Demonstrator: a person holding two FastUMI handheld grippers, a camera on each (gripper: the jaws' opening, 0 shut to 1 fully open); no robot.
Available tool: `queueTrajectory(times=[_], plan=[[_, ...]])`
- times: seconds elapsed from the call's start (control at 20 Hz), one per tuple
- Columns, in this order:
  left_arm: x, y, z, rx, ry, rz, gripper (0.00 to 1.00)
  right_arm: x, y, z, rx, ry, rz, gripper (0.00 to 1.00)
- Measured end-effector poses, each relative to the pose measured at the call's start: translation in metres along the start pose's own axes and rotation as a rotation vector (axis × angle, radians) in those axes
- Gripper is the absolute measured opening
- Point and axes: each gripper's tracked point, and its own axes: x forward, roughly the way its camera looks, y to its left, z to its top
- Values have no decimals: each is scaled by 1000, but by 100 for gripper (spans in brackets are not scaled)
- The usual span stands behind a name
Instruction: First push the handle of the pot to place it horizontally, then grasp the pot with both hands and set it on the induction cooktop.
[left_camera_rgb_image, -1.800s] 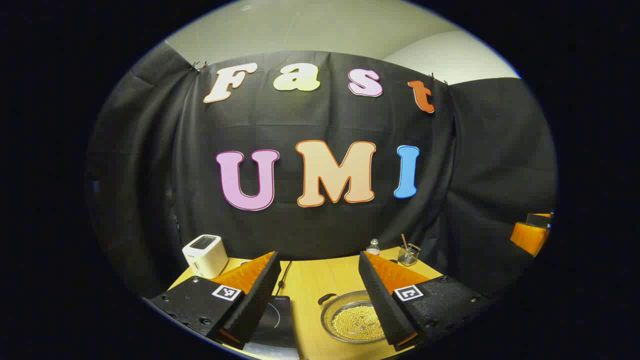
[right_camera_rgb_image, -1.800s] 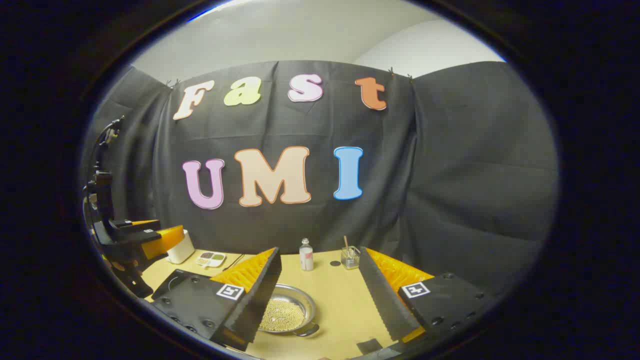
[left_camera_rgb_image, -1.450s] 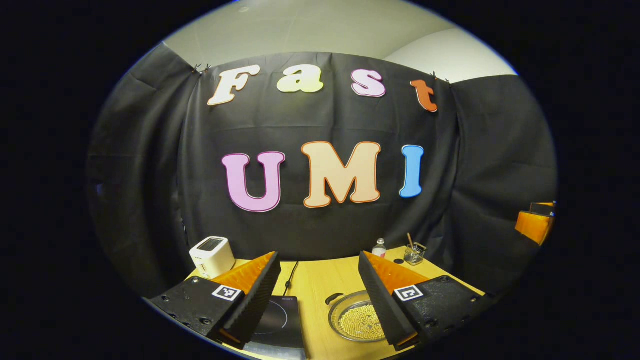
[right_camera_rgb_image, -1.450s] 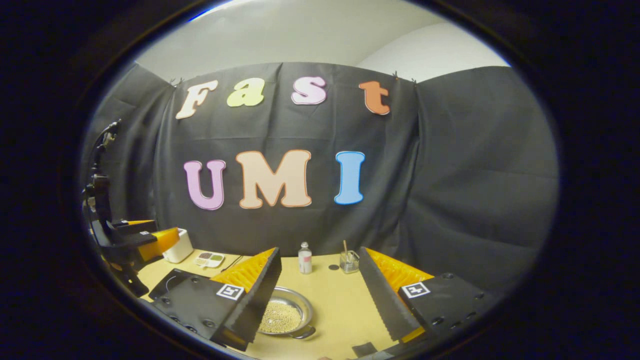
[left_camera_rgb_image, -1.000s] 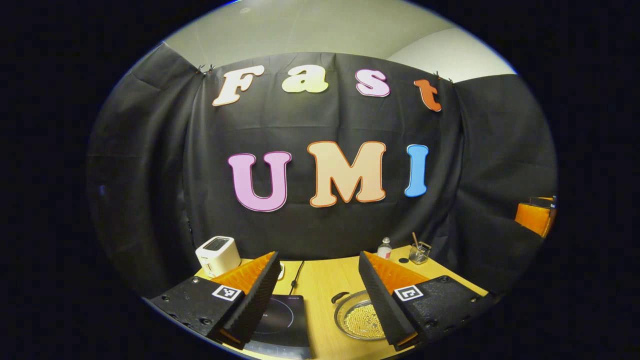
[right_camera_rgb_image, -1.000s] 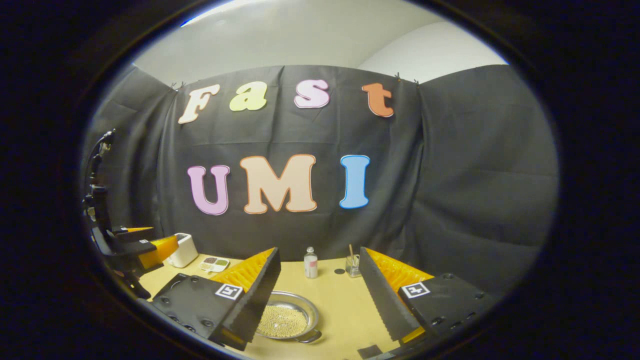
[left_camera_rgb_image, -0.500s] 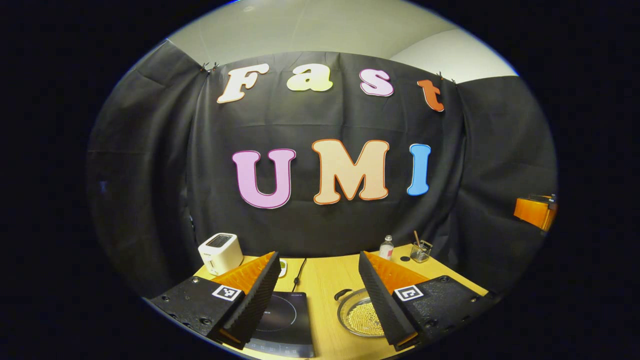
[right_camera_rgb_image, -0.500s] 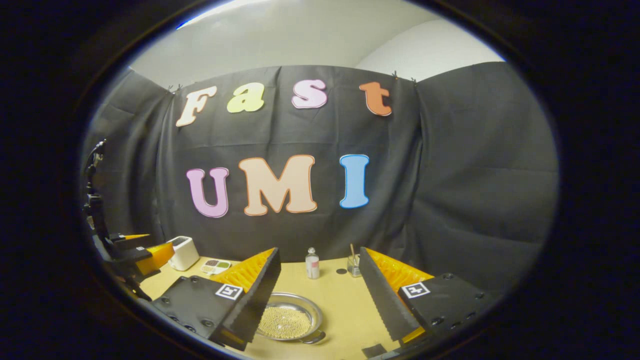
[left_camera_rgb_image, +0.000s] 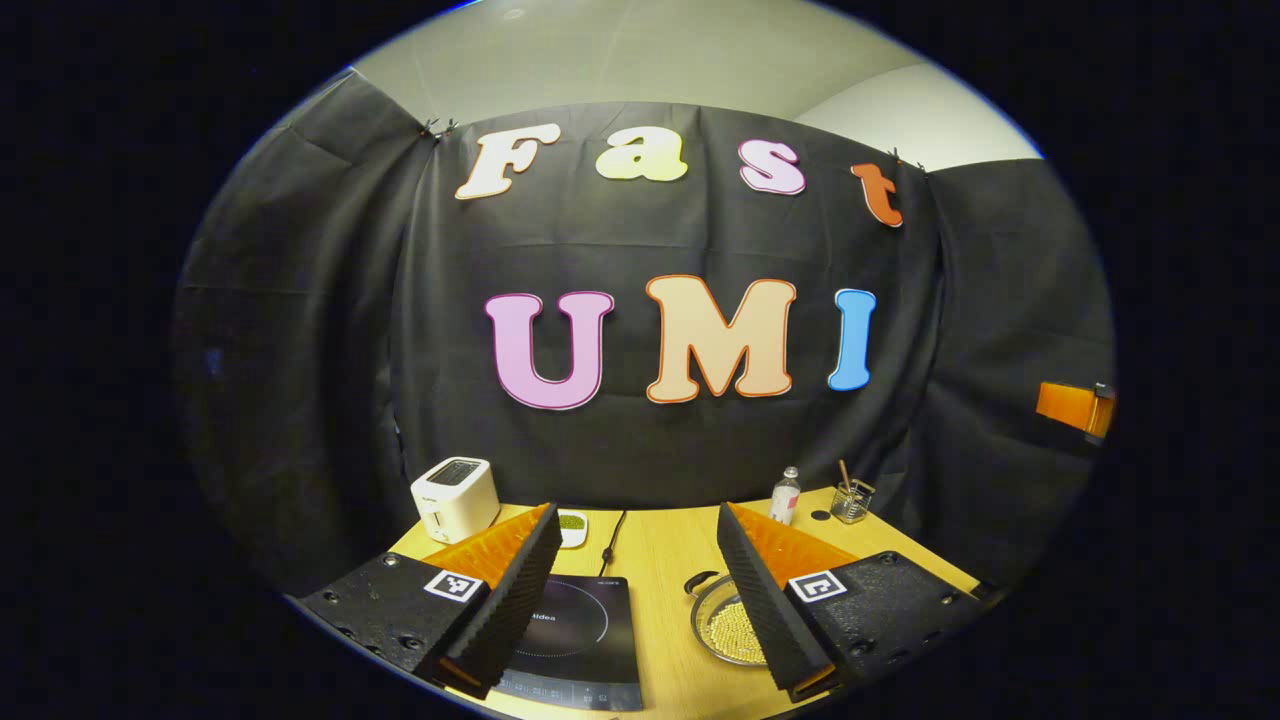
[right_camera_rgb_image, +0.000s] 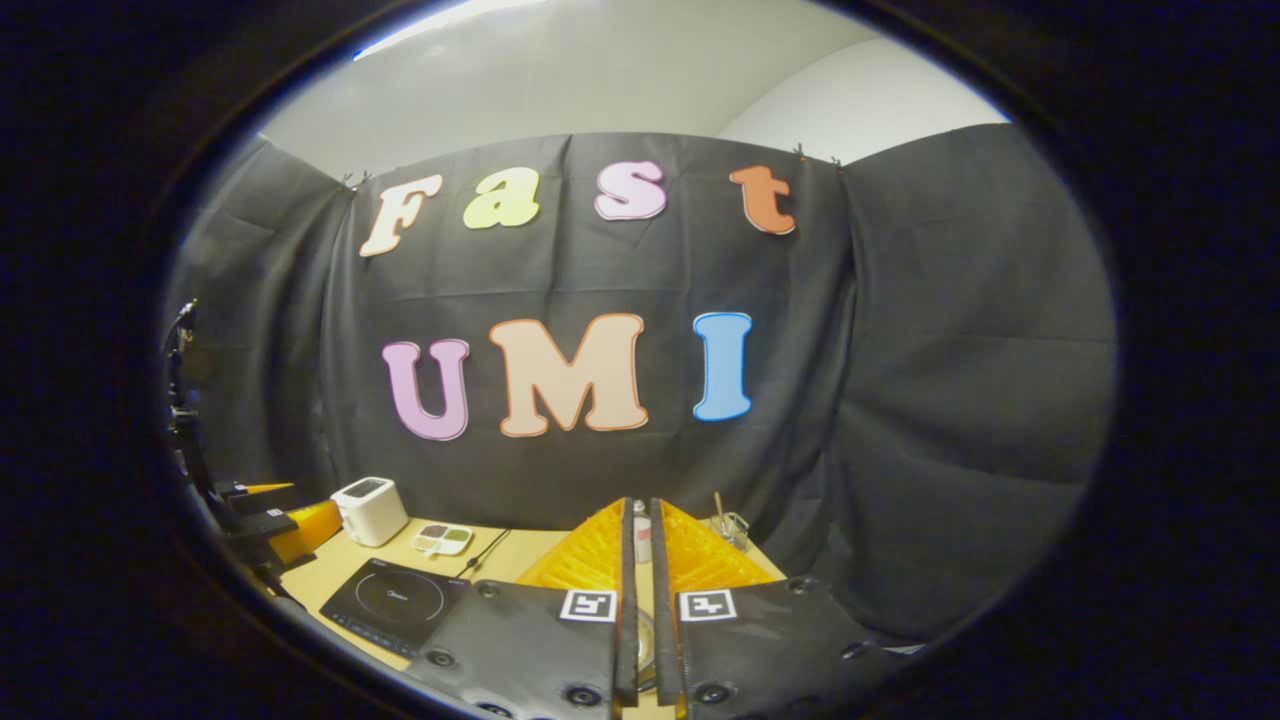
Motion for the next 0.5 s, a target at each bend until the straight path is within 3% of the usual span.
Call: queueTrajectory(times=[0.05, 0.1, 0.2, 0.25, 0.3, 0.4, 0.5], plan=[[-2, 4, 0, -3, 1, 9, 95, 2, 3, -4, -9, 12, 10, 9], [-3, 9, 0, -4, -1, 19, 92, 2, 9, -8, -16, 27, 30, 9], [-6, 18, -2, -5, 0, 36, 95, 2, 25, -24, -14, 74, 76, 9], [-8, 23, -2, -6, -1, 44, 92, 2, 33, -33, -1, 103, 100, 2], [-9, 27, -3, -7, -2, 52, 95, 2, 42, -44, 16, 143, 120, 9], [-12, 35, -5, -13, -4, 63, 92, 3, 56, -73, 38, 233, 149, 8], [-16, 44, -7, -21, -6, 69, 95, 3, 68, -99, 61, 322, 167, 8]])
